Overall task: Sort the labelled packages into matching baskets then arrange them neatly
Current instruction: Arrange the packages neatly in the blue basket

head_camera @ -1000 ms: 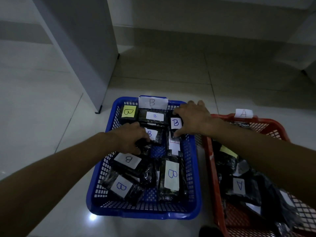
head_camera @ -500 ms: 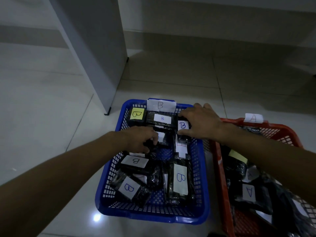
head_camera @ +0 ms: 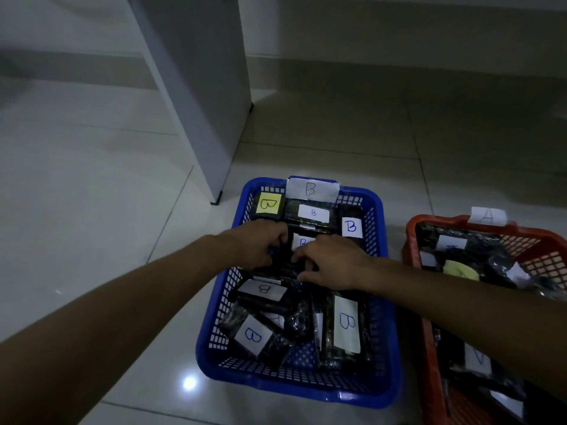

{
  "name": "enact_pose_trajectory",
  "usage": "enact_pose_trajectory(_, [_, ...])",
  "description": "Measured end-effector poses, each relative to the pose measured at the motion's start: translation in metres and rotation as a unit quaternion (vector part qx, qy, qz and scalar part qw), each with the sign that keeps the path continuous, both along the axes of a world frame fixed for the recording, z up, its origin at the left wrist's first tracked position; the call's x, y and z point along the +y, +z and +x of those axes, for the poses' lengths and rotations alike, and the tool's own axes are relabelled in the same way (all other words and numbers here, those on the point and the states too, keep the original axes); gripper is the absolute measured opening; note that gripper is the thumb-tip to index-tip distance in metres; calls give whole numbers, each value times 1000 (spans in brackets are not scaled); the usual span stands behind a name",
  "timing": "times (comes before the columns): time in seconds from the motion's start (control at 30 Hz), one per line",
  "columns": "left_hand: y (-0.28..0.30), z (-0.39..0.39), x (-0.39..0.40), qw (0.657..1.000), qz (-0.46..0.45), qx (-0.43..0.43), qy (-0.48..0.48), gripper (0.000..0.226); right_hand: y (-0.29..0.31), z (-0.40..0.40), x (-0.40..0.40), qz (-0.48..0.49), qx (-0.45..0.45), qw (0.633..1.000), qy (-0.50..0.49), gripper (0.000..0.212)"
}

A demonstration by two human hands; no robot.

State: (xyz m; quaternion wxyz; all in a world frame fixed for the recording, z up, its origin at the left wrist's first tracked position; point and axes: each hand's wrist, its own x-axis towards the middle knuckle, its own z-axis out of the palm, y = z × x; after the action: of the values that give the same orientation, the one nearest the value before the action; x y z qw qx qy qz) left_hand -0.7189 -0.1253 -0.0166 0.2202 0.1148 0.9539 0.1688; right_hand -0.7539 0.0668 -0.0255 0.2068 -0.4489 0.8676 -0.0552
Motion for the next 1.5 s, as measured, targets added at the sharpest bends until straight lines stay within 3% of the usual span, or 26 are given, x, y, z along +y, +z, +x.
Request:
enact_pose_trajectory(0.13, [11, 11, -21, 989, -14, 146, 6, 24, -4, -3, -3, 15, 10, 1000, -3, 44])
enact_pose_trajectory(0.23, [10, 20, -32, 975, -49, 212, 46, 29, -6, 2, -5, 7, 35, 999, -20, 36])
enact_pose_trajectory(0.33, [7, 21, -32, 972, -49, 187, 136, 43, -9, 1, -8, -14, 41, 997, -57, 31])
enact_pose_trajectory(0.47, [7, 17, -29, 962, -22, 175, 207, 49, -8, 0, -7, 7, 2, 998, -64, 42])
enact_pose_trajectory(0.67, [6, 15, -28, 960, -22, 166, 222, 59, 21, -32, 4, -115, -51, 977, -172, 20])
enact_pose_trajectory(0.8, [6, 15, -26, 960, -29, 171, 220, 58, 25, -48, 18, -48, 4, 974, -221, 16])
enact_pose_trajectory(0.97, [6, 15, -25, 961, -35, 166, 216, 60, 17, -38, 9, 67, 170, 972, -150, 35])
enact_pose_trajectory(1.13, [6, 15, -25, 962, -41, 166, 213, 59, 11, -25, -3, 85, 173, 979, -63, 64])
enact_pose_trajectory(1.5, [7, 14, -28, 965, -37, 156, 207, 61, 10, -21, -1, 90, 211, 970, -79, 55])
